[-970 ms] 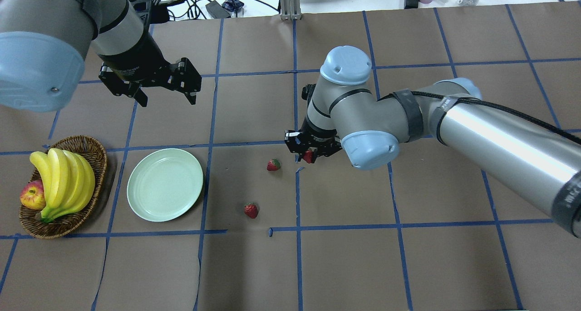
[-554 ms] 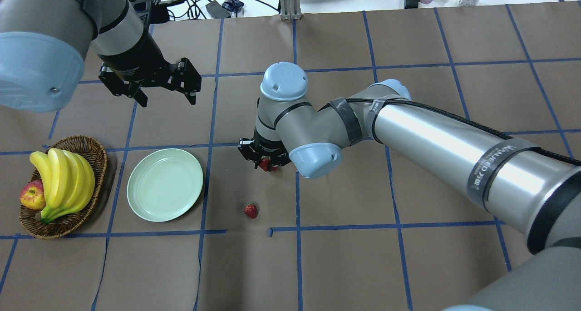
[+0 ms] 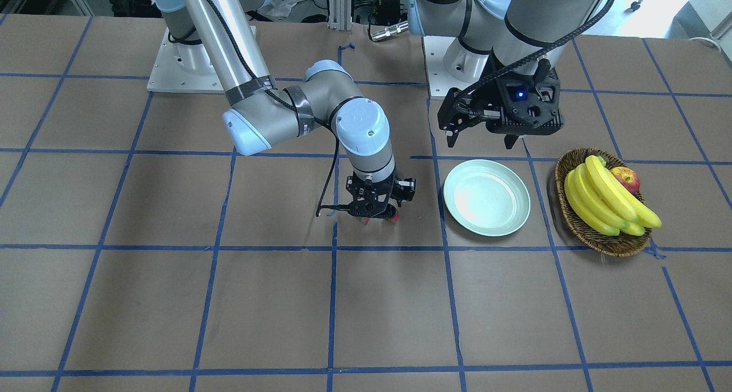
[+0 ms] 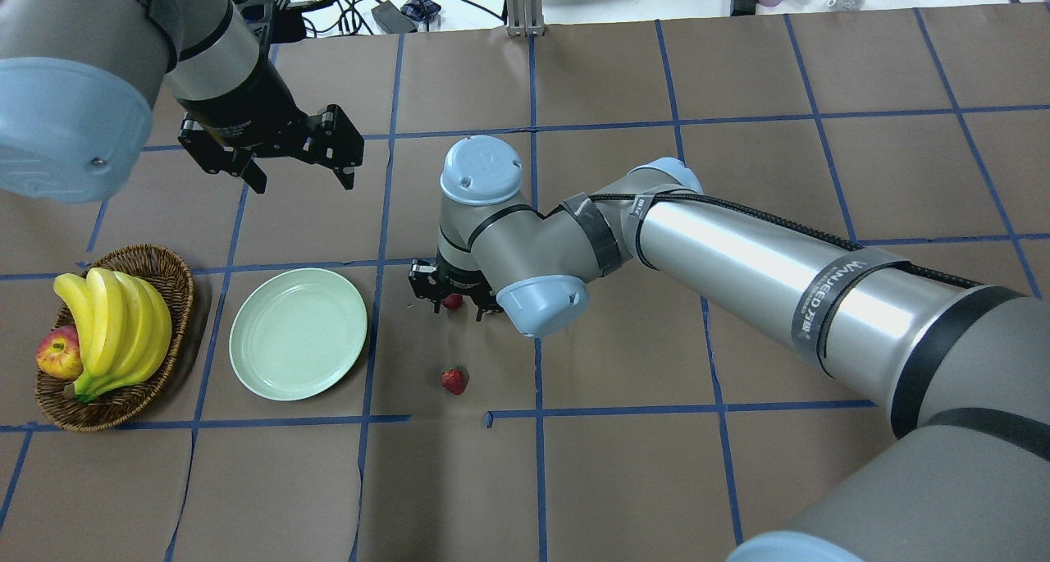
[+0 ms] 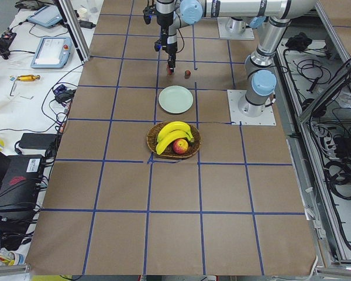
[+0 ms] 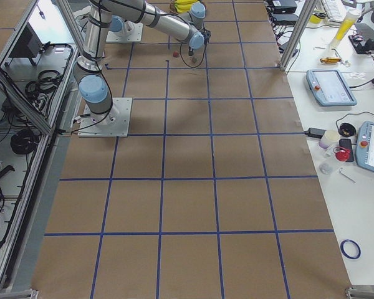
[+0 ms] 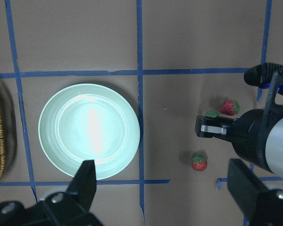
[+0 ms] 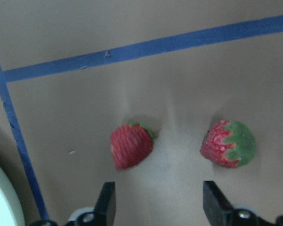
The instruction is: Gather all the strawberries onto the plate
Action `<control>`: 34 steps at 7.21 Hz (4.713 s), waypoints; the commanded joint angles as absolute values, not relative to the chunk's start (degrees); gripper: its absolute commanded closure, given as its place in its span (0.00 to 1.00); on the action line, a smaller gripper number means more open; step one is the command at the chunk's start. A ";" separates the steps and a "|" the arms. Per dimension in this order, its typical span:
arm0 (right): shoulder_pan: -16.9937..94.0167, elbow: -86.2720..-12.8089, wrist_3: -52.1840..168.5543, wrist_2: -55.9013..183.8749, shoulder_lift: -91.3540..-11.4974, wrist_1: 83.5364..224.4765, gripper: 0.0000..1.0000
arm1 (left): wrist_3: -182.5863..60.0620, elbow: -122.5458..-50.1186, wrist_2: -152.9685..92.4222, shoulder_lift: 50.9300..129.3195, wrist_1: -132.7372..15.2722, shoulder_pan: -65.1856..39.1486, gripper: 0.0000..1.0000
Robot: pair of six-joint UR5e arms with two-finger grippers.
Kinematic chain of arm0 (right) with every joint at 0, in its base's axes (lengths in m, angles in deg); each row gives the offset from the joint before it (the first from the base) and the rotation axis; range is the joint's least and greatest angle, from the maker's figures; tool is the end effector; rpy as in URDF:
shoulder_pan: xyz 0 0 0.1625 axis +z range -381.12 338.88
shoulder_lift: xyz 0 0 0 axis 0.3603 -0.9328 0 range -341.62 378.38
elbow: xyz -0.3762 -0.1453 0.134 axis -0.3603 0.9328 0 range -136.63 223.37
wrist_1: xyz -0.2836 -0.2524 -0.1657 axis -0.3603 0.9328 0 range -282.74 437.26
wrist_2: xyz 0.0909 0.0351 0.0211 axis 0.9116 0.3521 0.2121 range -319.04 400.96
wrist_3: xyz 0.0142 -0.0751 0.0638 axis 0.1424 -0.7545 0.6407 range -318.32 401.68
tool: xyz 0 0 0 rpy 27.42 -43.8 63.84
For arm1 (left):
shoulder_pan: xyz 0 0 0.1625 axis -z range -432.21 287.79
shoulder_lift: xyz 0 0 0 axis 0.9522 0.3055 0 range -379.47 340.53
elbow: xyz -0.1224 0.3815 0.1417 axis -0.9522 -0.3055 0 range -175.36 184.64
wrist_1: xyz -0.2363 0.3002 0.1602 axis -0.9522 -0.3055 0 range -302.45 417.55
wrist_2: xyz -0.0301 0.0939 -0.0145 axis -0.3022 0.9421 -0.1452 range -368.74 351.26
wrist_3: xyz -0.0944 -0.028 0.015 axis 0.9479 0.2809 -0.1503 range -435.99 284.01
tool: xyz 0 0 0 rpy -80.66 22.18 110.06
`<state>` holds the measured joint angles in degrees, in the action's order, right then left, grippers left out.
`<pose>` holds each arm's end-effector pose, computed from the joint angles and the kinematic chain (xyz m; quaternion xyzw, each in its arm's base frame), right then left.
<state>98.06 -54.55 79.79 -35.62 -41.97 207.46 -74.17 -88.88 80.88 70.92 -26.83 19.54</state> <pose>0.4413 -0.4696 0.2006 0.0746 0.9901 0.0456 0.1099 -0.1490 -0.4925 0.4642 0.0006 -0.9999 0.0149 0.0038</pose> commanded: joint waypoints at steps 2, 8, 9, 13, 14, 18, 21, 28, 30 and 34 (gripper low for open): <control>90.29 -55.07 69.17 -41.63 -53.37 190.47 0.00 | -74.41 -88.79 80.91 70.79 -26.74 19.54 0.00; 71.09 -51.93 36.68 -49.91 -74.77 164.73 0.00 | -74.41 -88.97 80.91 70.71 -26.74 19.54 0.00; 70.90 -49.73 36.67 -50.00 -74.69 164.54 0.00 | -74.24 -89.05 80.91 70.88 -26.83 19.54 0.00; 70.90 -47.95 37.20 -50.09 -74.78 164.54 0.00 | -68.98 -94.21 79.86 74.55 -21.16 21.46 0.00; 70.99 -48.04 37.29 -50.09 -74.87 164.45 0.00 | -66.96 -101.20 80.38 76.92 -13.46 23.83 0.01; 71.08 -48.13 37.38 -50.09 -74.69 164.62 0.00 | -64.74 -109.37 80.38 90.00 13.83 25.26 0.07; 71.08 -48.22 37.38 -50.09 -74.69 164.62 0.00 | -62.02 -107.34 80.38 94.08 15.35 26.57 0.13; 71.08 -48.22 37.47 -50.00 -74.69 164.80 0.00 | -67.60 -103.13 85.69 90.76 5.66 27.19 1.00; 71.17 -48.30 37.55 -50.00 -74.78 164.45 0.00 | -73.68 -106.87 89.78 85.67 -2.99 25.18 1.00; 71.16 -48.30 37.55 -50.00 -74.69 164.54 0.00 | -81.09 -116.12 94.01 82.22 -1.96 17.17 0.56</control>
